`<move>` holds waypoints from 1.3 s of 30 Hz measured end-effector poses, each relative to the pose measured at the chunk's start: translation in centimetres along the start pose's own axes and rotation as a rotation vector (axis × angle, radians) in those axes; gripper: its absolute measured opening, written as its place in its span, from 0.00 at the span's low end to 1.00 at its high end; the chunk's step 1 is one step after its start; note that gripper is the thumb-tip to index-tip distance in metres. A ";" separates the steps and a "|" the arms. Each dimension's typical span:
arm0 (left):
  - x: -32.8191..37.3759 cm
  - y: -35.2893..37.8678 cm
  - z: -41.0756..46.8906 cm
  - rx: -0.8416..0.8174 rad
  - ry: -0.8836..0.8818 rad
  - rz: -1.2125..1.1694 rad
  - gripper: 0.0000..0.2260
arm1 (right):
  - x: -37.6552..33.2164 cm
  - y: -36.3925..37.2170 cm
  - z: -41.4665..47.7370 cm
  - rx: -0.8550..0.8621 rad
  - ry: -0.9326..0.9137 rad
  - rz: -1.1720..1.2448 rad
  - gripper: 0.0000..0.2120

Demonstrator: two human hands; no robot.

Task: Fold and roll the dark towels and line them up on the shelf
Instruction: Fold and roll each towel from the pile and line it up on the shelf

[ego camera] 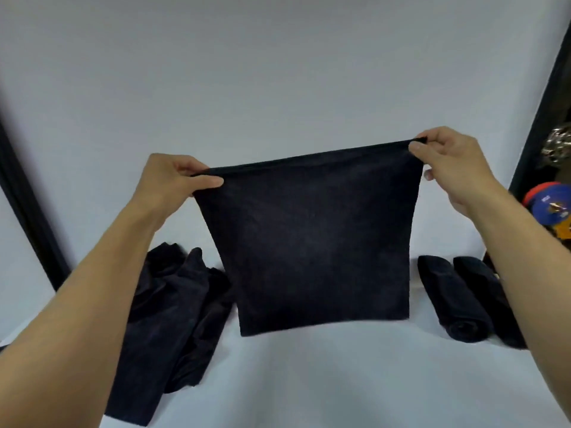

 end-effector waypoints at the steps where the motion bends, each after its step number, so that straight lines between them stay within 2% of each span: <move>1: 1.0 -0.3 0.6 0.034 0.029 -0.016 0.05 | -0.5 -0.5 0.4 0.013 -0.016 -0.013 0.04; 4: 2.9 0.1 2.0 0.037 0.059 -0.039 0.04 | -1.1 -1.0 1.5 0.011 -0.028 -0.043 0.04; 8: 3.4 2.3 2.2 -0.065 -0.026 -0.142 0.02 | -0.7 -0.5 2.0 -0.029 0.003 -0.013 0.03; 12: 1.9 2.8 -1.5 -0.205 0.029 0.051 0.02 | 1.6 -1.2 -1.4 -0.187 0.074 0.016 0.01; 14: 0.2 2.7 -6.2 -0.317 0.046 0.159 0.03 | 3.4 -2.6 -5.7 -0.310 0.141 0.008 0.01; 16: -2.4 2.7 -12.0 -0.476 0.010 0.204 0.03 | 5.3 -4.0 -11.4 -0.463 0.256 0.006 0.05; 18: -5.0 3.1 -17.9 -0.660 -0.046 0.205 0.04 | 7.6 -5.4 -17.4 -0.618 0.379 -0.094 0.09; 20: -7.3 3.3 -22.7 -0.828 -0.116 0.204 0.05 | 9.3 -6.1 -23.2 -0.779 0.476 -0.199 0.06; 22: -9.1 3.0 -26.2 -0.959 -0.197 0.183 0.05 | 10.3 -6.5 -27.7 -0.879 0.575 -0.243 0.04; 24: -9.9 2.5 -28.0 -1.037 -0.229 0.168 0.04 | 10.3 -6.5 -30.3 -0.909 0.627 -0.239 0.04; 26: -10.4 1.9 -27.7 -0.976 -0.240 0.146 0.05 | 10.1 -6.3 -30.4 -0.832 0.630 -0.208 0.03; 30: -11.3 1.9 -23.3 -0.607 -0.250 0.108 0.05 | 11.3 -6.5 -26.3 -0.482 0.516 -0.294 0.03; 34: -13.1 4.5 -17.9 -0.323 -0.253 0.150 0.04 | 13.6 -5.8 -21.1 -0.187 0.417 -0.391 0.06; 36: -14.4 6.7 -15.4 -0.264 -0.237 0.219 0.05 | 15.3 -5.0 -18.8 -0.092 0.382 -0.449 0.09; 39: -17.3 10.5 -12.9 -0.254 -0.231 0.365 0.07 | 18.3 -3.1 -16.7 -0.070 0.329 -0.610 0.10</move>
Point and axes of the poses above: each hand's wrist, its own z-axis towards the middle knuckle, its own y-axis out of the palm, x = y × z, the point moved 10 cm from there along z, towards the middle knuckle, and after that the axes turned 11 degrees about x, right-handed, at the moved point
